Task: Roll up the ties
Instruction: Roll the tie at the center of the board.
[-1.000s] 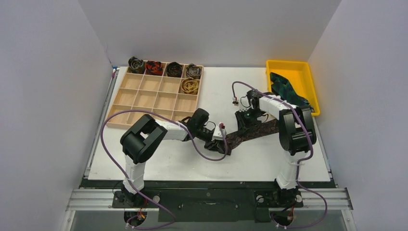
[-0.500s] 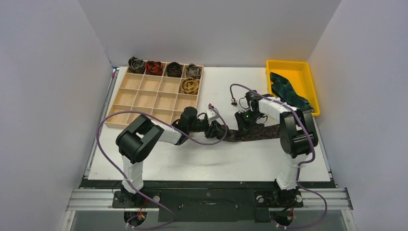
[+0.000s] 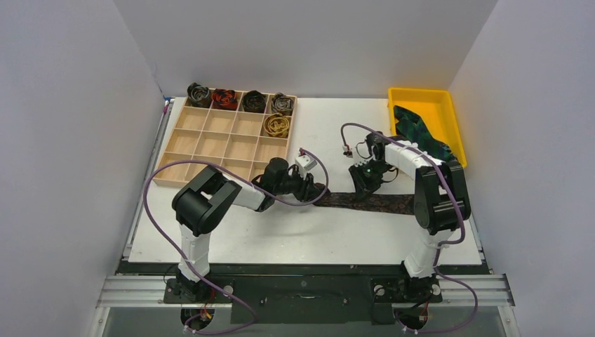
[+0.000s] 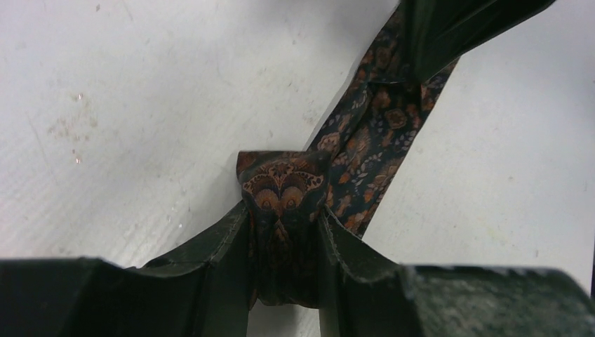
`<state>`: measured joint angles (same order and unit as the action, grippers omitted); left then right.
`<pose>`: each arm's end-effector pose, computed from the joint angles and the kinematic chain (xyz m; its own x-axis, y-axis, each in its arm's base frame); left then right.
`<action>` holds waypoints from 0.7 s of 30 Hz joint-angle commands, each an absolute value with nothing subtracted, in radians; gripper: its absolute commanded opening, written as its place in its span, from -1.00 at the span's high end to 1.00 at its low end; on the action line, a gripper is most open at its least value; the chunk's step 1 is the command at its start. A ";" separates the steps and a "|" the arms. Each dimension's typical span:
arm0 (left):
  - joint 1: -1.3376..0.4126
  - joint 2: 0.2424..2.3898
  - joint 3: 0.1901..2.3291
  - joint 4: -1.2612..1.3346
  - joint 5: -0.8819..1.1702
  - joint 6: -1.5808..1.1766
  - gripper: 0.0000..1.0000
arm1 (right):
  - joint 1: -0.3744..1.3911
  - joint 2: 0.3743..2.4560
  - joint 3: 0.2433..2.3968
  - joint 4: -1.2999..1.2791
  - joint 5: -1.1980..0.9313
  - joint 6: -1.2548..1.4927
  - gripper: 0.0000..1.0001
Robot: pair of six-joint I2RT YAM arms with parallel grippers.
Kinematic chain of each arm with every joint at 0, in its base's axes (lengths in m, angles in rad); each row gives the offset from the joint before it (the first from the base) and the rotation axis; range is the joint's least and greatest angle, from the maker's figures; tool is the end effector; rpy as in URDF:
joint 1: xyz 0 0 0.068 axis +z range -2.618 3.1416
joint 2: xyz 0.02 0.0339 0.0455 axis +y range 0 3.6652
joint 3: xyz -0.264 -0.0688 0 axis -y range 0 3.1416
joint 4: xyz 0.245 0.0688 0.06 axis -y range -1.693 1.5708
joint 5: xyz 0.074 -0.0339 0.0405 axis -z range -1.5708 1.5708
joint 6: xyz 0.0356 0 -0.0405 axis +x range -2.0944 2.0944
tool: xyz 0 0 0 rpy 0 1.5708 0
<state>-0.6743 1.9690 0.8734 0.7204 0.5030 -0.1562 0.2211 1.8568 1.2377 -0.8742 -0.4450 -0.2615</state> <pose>0.2906 -0.2542 0.1279 -0.4224 0.1631 -0.8916 0.8419 0.4350 -0.3192 0.3255 0.0889 0.1677 -0.8801 -0.4370 -0.1857 -0.4741 0.7871 0.3946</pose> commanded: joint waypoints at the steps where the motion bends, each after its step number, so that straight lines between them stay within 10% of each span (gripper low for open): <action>1: -0.665 1.996 0.882 0.679 0.456 -0.204 0.97 | 0.199 1.760 1.272 -0.944 -0.499 -0.280 0.63; 21: -0.666 2.011 0.884 0.644 0.439 -0.223 0.97 | 0.337 1.910 1.198 -0.652 -0.654 0.081 0.95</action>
<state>-0.6720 1.9907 0.8742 0.6987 0.4702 -0.2077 0.3294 1.8328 1.2251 -0.7288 -0.6716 0.0357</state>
